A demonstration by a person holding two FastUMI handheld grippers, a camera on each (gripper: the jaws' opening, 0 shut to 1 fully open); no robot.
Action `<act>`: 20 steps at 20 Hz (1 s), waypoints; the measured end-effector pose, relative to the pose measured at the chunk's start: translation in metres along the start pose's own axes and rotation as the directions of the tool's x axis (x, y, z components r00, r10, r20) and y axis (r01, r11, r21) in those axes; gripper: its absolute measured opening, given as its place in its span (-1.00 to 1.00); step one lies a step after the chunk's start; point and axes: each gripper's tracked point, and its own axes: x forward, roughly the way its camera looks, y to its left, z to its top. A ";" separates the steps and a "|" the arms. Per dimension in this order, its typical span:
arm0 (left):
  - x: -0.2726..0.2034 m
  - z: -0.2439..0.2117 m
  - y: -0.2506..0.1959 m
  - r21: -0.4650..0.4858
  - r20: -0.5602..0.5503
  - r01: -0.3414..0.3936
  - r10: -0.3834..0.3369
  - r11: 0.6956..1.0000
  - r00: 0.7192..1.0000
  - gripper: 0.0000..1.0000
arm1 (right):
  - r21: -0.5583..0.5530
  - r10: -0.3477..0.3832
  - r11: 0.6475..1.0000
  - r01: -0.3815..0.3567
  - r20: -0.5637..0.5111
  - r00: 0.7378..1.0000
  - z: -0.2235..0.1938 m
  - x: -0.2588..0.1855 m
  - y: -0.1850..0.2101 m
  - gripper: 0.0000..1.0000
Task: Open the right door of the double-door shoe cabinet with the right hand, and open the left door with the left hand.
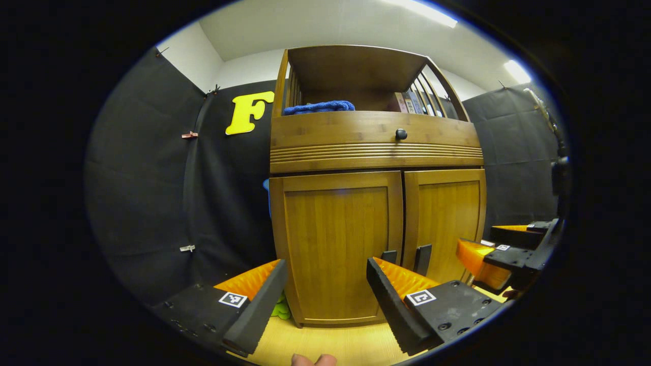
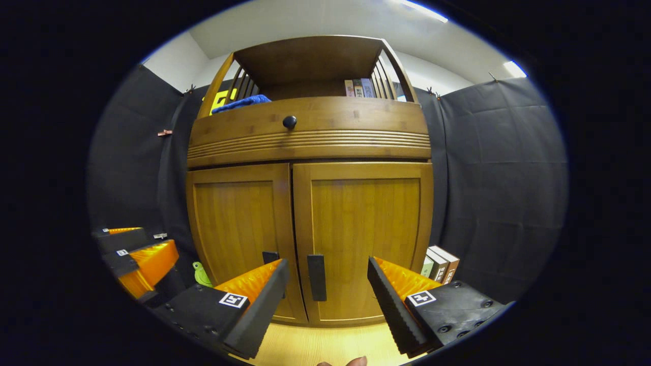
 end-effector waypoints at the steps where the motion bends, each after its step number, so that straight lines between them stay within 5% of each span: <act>1: 0.001 0.000 0.002 -0.004 0.002 -0.003 0.003 1.000 1.000 0.95 | 0.011 0.002 1.000 -0.002 -0.008 1.000 -0.006 0.011 0.000 0.96; 12: 0.007 -0.012 0.013 -0.006 -0.034 0.006 -0.006 1.000 0.999 0.95 | 0.029 0.041 0.999 -0.038 -0.118 0.992 -0.076 0.094 0.020 0.97; 20: 0.003 -0.014 0.025 -0.011 -0.057 -0.009 0.009 1.000 0.998 0.95 | -0.001 -0.017 1.000 0.017 -0.135 0.991 -0.097 0.125 0.018 -0.22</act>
